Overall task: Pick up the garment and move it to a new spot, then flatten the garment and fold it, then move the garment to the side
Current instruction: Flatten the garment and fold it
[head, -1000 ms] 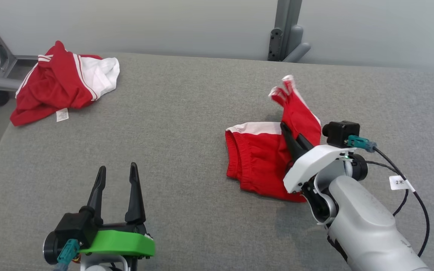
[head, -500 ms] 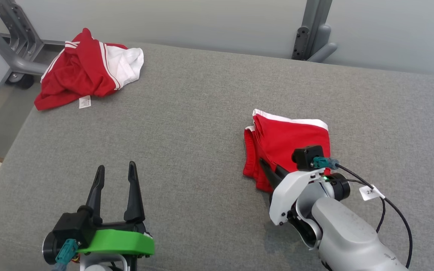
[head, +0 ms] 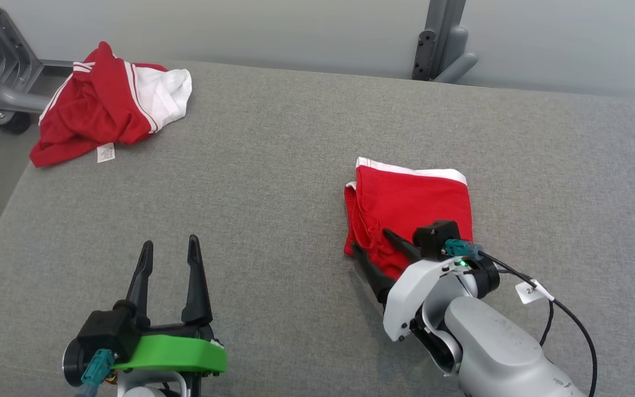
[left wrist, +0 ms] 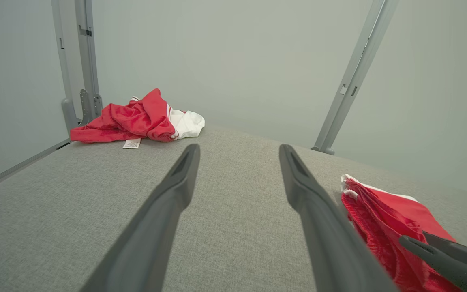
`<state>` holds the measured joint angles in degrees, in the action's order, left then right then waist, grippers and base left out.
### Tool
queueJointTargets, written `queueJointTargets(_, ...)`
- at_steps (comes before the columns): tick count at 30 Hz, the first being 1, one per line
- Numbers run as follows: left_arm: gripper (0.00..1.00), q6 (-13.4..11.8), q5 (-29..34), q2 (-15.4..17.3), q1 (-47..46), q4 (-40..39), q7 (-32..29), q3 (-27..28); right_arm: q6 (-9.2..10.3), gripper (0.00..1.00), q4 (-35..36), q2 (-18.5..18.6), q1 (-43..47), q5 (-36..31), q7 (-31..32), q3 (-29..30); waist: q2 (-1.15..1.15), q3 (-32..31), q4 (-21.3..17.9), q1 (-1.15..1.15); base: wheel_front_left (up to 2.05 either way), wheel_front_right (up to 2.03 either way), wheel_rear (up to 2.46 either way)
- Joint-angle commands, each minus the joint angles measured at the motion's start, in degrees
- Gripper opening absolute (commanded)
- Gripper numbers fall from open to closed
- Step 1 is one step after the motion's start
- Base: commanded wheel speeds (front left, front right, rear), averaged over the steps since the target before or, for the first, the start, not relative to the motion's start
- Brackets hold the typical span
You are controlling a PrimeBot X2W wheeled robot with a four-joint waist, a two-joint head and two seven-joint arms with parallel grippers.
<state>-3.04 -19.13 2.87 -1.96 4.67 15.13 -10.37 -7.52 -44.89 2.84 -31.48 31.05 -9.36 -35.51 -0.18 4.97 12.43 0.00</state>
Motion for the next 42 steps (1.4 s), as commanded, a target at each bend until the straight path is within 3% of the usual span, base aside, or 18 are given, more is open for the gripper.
queueJointTargets(1,1.0,-0.3,-0.6,0.0,-0.6,0.1,0.0,0.0,0.06,1.0,0.8,0.1,1.2,0.2,-0.6,-0.7,0.18,0.1,-0.1,0.0,0.0,0.0,0.0)
queueJointTargets(13,1.0,-0.5,-0.5,0.0,-0.9,-0.1,0.0,0.5,0.06,1.0,6.6,0.1,3.7,-0.6,-0.4,-6.4,0.18,0.3,-1.5,0.0,0.0,0.0,0.0)
queueJointTargets(18,1.0,-0.5,-0.4,0.0,-0.9,-0.3,0.0,0.6,0.06,1.0,8.1,0.2,3.8,-1.5,-2.2,-5.3,0.18,0.2,-2.5,0.0,0.0,0.0,0.0)
queueJointTargets(28,1.0,-0.1,0.5,0.0,-1.1,-0.4,0.0,0.4,0.06,1.0,14.9,0.8,5.6,-10.5,-5.6,9.2,0.18,-1.1,-5.1,0.0,0.0,0.0,0.0)
queueJointTargets(37,1.0,0.2,1.4,0.0,-1.3,0.2,0.0,1.5,0.06,1.0,29.4,0.3,15.5,-20.5,-5.9,26.4,0.18,-2.6,-7.8,0.0,0.0,0.0,0.0)
queueJointTargets(42,1.0,0.4,1.9,0.1,0.2,0.2,0.0,2.7,0.06,1.0,36.9,0.1,21.8,-22.6,-5.9,32.2,0.18,-2.9,-9.3,0.0,0.0,0.0,0.0)
